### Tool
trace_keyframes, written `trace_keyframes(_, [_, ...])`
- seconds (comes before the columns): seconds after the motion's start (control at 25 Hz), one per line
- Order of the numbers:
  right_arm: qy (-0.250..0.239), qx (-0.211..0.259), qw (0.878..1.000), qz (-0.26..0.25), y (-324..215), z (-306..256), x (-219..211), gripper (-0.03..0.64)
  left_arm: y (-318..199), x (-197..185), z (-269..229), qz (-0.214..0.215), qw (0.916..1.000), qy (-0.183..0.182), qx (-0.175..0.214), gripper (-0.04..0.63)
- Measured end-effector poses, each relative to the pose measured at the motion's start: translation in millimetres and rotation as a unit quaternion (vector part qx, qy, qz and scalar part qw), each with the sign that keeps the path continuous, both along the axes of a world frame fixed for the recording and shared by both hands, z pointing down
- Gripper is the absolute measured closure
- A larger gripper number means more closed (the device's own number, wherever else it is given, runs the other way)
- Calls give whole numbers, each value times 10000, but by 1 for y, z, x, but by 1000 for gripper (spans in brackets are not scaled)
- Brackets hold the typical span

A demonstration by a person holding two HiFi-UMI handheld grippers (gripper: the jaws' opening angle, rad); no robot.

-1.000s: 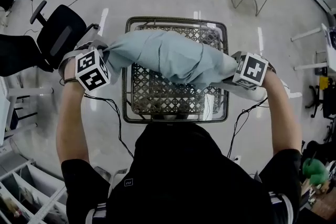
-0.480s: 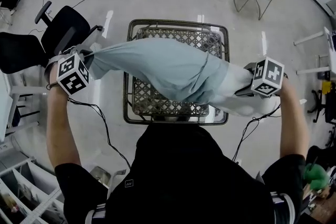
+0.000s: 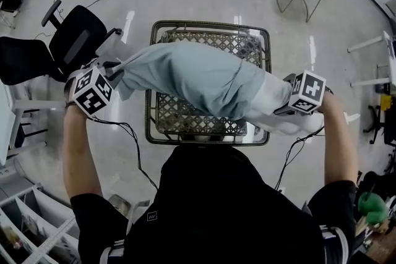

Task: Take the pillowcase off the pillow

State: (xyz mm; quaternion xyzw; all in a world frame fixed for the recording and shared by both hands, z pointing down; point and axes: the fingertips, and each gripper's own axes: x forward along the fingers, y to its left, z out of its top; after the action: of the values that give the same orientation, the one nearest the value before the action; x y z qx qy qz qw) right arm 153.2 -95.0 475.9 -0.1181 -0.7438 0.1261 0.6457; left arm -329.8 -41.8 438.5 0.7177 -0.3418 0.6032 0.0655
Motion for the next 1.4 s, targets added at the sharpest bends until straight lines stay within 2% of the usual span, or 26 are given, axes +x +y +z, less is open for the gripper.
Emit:
trace_keyframes(0.08, [40, 72, 10000, -57, 2, 2, -2, 240, -6, 18, -14, 172, 9995, 165, 202, 427])
trace_keyframes(0.16, [64, 107, 9999, -84, 6, 4, -4, 219, -12, 43, -29, 446, 9976, 351, 391, 385])
trace_keyframes(0.28, [66, 171, 9998, -87, 12, 7, -7, 191, -22, 89, -45, 999, 9914, 626, 572, 366])
trace_keyframes(0.4, [-5, 281, 9996, 10, 12, 9, -9, 166, -29, 137, -52, 1589, 9819, 860, 566, 359])
trace_keyframes(0.52, [-90, 384, 9992, 110, 11, 10, -9, 144, -38, 165, -50, 1961, 9758, 845, 469, 359])
trace_keyframes(0.64, [-226, 486, 9984, 158, 10, 3, -12, 135, -45, 166, -46, 2015, 9760, 752, 349, 364])
trace_keyframes(0.96, [-310, 712, 9969, 144, 13, -19, -17, 114, -33, 164, -43, 2052, 9742, 926, 142, 390])
trace_keyframes(1.08, [-677, 821, 9939, 271, 4, -40, -22, 114, -32, 164, -42, 2042, 9742, 949, 170, 394])
trace_keyframes(1.2, [-1184, 837, 9889, 316, 7, -57, -51, 114, -30, 166, -43, 2103, 9729, 954, 155, 399])
trace_keyframes(1.24, [-1158, 857, 9892, 272, 11, -52, -61, 114, -29, 165, -43, 2095, 9729, 964, 162, 399])
trace_keyframes(1.4, [-397, 1037, 9938, 16, 25, -5, -73, 75, -32, 151, -38, 1800, 9783, 985, 290, 369])
